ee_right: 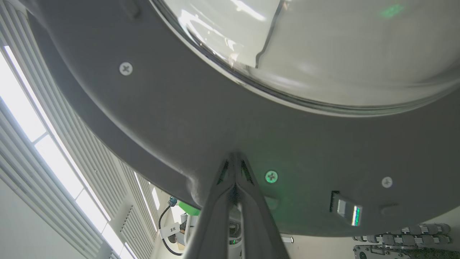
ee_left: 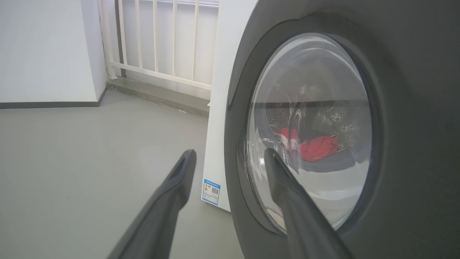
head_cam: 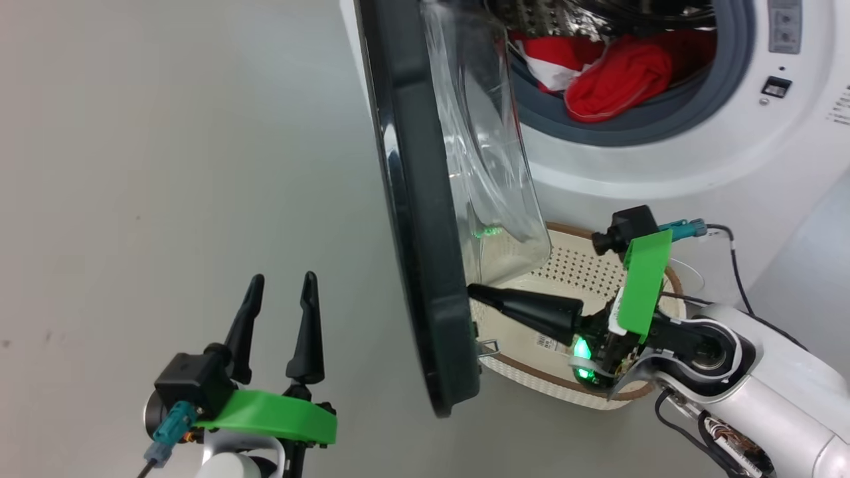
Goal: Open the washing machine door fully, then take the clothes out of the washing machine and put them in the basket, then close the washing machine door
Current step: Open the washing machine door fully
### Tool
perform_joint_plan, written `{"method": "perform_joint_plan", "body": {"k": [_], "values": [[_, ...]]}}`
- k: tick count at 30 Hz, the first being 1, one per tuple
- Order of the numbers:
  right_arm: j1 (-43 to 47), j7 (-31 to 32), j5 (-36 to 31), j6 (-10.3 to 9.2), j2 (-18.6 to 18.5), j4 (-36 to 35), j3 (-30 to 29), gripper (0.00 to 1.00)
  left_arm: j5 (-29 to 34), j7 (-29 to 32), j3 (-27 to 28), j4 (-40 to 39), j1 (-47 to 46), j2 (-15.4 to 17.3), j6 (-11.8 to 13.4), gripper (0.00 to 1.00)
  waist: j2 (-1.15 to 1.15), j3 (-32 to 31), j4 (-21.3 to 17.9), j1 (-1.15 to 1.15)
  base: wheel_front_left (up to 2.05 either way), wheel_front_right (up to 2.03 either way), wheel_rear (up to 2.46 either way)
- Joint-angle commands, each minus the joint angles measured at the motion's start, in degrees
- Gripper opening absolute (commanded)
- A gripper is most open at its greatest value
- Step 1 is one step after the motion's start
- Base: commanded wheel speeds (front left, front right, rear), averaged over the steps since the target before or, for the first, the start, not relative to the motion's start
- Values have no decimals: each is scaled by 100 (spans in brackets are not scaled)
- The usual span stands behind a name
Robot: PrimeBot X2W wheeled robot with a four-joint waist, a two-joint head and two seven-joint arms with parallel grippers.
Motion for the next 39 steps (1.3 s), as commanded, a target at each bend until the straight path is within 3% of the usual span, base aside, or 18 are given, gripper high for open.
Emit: {"method": "perform_joint_plan", "body": {"k": [1, 17, 33, 38, 39], "values": [[-15, -10, 77, 22, 90, -187, 63, 0, -25, -28, 202, -146, -6, 135, 27, 100, 0, -28, 82, 0, 0, 0, 0], [-587, 80, 251, 22, 383, 214, 619, 0, -1, -28, 485, -508, 323, 135, 153, 100, 0, 49, 141, 0, 0, 0, 0], [-542, 236, 112, 22, 559, 455, 576, 0, 41, -28, 527, -542, 428, 135, 176, 100, 0, -57, 122, 0, 0, 0, 0], [-468, -84, -119, 22, 484, 512, 487, 0, 48, -28, 505, -481, 406, 135, 166, 100, 0, -142, 103, 0, 0, 0, 0], [-462, -206, -211, 22, 469, 534, 473, 31, 52, -28, 509, -464, 405, 135, 158, 100, 0, -160, 99, 0, 0, 0, 0]]}}
